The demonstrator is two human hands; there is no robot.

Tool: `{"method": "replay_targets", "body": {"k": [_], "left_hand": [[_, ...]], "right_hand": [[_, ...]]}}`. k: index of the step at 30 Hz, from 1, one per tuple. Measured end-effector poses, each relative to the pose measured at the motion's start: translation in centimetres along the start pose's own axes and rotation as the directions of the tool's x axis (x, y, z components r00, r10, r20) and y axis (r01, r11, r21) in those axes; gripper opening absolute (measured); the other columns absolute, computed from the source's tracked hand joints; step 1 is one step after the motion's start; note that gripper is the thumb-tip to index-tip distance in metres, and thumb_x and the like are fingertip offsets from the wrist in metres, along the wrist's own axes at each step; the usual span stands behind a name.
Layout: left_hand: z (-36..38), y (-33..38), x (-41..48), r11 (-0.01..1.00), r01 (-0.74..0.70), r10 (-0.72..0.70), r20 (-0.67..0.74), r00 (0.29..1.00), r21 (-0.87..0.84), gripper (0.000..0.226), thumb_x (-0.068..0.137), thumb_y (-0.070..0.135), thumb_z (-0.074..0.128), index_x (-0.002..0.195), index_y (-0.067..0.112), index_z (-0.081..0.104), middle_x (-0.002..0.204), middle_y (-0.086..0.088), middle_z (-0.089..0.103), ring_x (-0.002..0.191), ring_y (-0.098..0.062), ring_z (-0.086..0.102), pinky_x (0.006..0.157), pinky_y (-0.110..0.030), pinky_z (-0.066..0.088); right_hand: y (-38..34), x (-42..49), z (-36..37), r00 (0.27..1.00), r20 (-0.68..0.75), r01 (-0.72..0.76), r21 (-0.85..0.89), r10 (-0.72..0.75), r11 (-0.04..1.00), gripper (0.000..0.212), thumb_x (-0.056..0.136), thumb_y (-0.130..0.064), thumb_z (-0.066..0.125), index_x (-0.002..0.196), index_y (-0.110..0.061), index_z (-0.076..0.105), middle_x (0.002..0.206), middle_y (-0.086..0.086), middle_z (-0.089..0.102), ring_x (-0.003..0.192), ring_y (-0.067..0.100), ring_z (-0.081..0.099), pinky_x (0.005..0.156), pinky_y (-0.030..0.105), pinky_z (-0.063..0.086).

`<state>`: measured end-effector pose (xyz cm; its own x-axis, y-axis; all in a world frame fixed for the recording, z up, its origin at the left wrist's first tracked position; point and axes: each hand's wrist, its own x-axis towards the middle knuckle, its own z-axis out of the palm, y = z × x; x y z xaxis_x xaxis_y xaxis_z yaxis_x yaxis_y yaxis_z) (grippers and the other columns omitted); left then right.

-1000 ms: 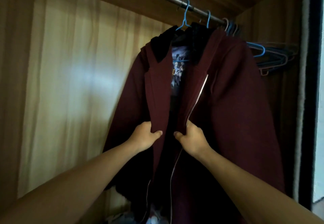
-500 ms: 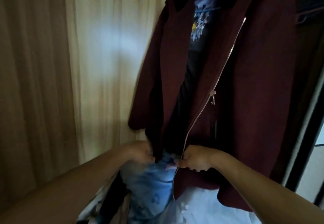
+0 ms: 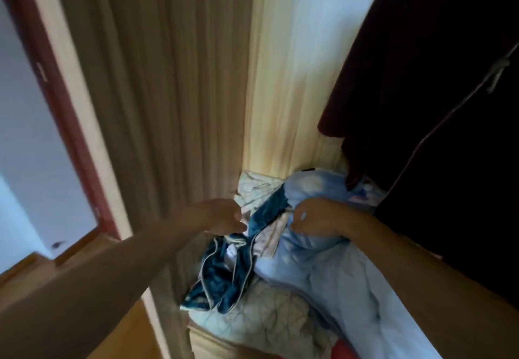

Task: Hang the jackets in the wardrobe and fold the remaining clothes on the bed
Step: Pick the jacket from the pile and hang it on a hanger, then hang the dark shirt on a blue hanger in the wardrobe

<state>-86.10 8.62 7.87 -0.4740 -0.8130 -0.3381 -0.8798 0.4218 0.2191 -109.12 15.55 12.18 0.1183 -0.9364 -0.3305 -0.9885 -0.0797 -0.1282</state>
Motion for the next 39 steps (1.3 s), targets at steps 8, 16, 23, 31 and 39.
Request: {"method": "replay_targets", "body": {"k": [8,16,23,31,39], "left_hand": [[8.3,-12.7,-16.7,0.904,0.397,-0.405,-0.021,0.914,-0.159,0.049,0.098,0.050,0.055,0.136,0.018,0.059,0.139,-0.003,0.059,0.125,-0.022,0.057,0.105,-0.035,0.045],[15.1,-26.0,-36.1,0.609,0.710,-0.740,0.067,0.669,-0.353,0.044,0.100,0.043,0.056,0.136,0.017,0.058,0.135,0.000,0.059,0.108,-0.014,0.056,0.089,-0.025,0.041],[21.8,-35.5,-52.6,0.297,0.833,-0.892,0.174,0.416,-0.467,0.049,0.100,0.045,0.056,0.140,0.016,0.055,0.138,-0.002,0.059,0.123,-0.020,0.058,0.106,-0.035,0.046],[28.4,-41.3,-66.5,-0.030,0.836,-0.945,0.288,0.154,-0.547,0.049,0.096,0.049,0.060,0.137,0.022,0.056,0.132,0.000,0.063,0.116,-0.018,0.060,0.100,-0.036,0.051],[33.2,-47.0,-73.9,-0.305,0.778,-0.903,0.426,-0.053,-0.549,0.051,0.097,0.049,0.058,0.139,0.020,0.055,0.135,-0.002,0.061,0.120,-0.021,0.058,0.101,-0.037,0.050]], "right_hand": [[-15.8,3.4,5.3,0.925,0.120,0.367,-0.022,-0.362,0.930,0.036,0.096,-0.045,0.060,0.100,-0.011,0.071,0.101,0.009,0.072,0.095,0.025,0.066,0.087,0.042,0.052],[-38.6,5.3,11.5,0.733,0.240,0.656,0.001,-0.637,0.755,0.036,0.095,-0.049,0.063,0.117,-0.020,0.070,0.114,-0.002,0.067,0.106,0.020,0.063,0.090,0.036,0.051],[-60.9,4.9,18.0,0.539,0.331,0.842,-0.199,-0.774,0.501,0.037,0.093,-0.058,0.058,0.114,-0.029,0.069,0.118,-0.003,0.068,0.108,0.021,0.062,0.092,0.039,0.052],[-80.2,1.5,24.2,0.326,0.465,0.945,-0.192,-0.823,0.266,0.038,0.094,-0.060,0.054,0.118,-0.033,0.065,0.123,-0.006,0.065,0.106,0.017,0.060,0.086,0.037,0.052],[-96.0,0.5,29.8,0.100,0.579,0.990,-0.143,-0.809,0.021,0.040,0.095,-0.057,0.054,0.124,-0.031,0.064,0.124,-0.005,0.066,0.107,0.016,0.061,0.092,0.041,0.053]]}}
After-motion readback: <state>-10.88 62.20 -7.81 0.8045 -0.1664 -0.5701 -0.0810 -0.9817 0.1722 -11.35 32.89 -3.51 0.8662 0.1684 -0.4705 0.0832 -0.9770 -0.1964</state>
